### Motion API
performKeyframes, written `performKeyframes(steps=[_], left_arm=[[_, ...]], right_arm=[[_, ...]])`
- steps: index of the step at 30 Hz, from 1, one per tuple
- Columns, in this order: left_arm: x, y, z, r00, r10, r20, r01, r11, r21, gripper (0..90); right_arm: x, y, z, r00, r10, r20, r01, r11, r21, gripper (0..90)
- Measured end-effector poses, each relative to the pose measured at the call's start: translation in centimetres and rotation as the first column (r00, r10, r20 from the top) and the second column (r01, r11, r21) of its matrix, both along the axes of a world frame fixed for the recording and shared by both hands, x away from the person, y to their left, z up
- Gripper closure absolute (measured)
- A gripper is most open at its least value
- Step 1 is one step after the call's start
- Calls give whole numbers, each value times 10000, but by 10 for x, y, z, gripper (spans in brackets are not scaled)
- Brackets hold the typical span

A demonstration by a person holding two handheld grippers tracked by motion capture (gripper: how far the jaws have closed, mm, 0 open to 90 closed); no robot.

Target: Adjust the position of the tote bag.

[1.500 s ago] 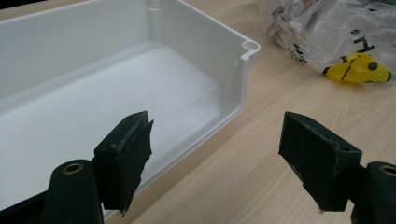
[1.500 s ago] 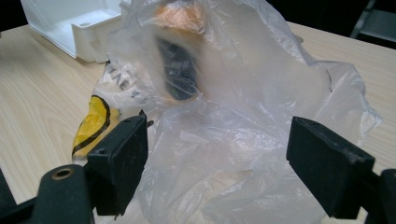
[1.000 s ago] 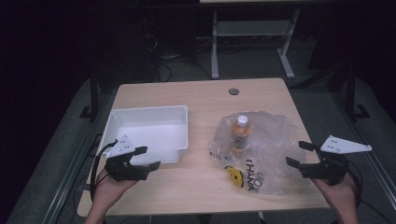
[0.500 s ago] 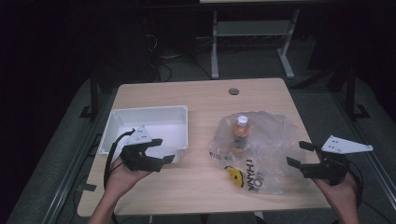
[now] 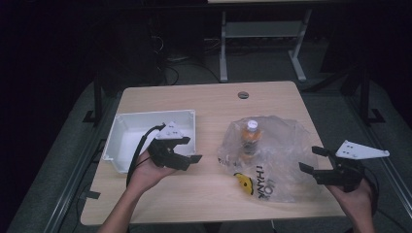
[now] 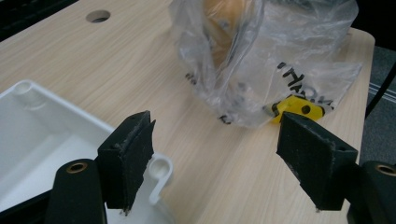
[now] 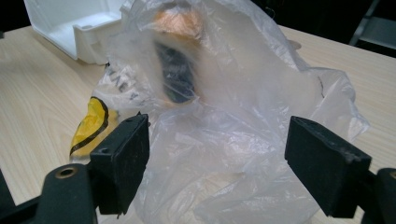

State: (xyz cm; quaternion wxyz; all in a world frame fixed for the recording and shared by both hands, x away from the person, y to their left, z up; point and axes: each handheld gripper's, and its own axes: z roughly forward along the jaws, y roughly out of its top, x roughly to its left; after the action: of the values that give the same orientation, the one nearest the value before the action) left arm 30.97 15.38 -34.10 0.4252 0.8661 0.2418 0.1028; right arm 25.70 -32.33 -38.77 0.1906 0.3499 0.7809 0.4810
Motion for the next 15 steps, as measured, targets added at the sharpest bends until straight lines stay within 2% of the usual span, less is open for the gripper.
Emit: performKeyframes(steps=[3, 11, 12, 15], left_arm=[[4, -10, 1, 9998, -223, -7, 223, 9996, 193, 270], [13, -34, 3, 9980, -635, -39, 635, 9978, 210, 273], [14, -37, 4, 9973, -737, 48, 735, 9967, 337, 273], [18, -44, 5, 9970, -772, 47, 769, 9964, 362, 275]], right_arm=[[0, -1, -1, 10000, -21, -9, 21, 10000, 38, 215], [0, -2, 0, 10000, 7, 70, -7, 10000, -25, 218], [0, -2, 1, 10000, -5, 73, 5, 10000, 0, 218], [-1, -3, 0, 10000, -5, 13, 5, 10000, 5, 218]])
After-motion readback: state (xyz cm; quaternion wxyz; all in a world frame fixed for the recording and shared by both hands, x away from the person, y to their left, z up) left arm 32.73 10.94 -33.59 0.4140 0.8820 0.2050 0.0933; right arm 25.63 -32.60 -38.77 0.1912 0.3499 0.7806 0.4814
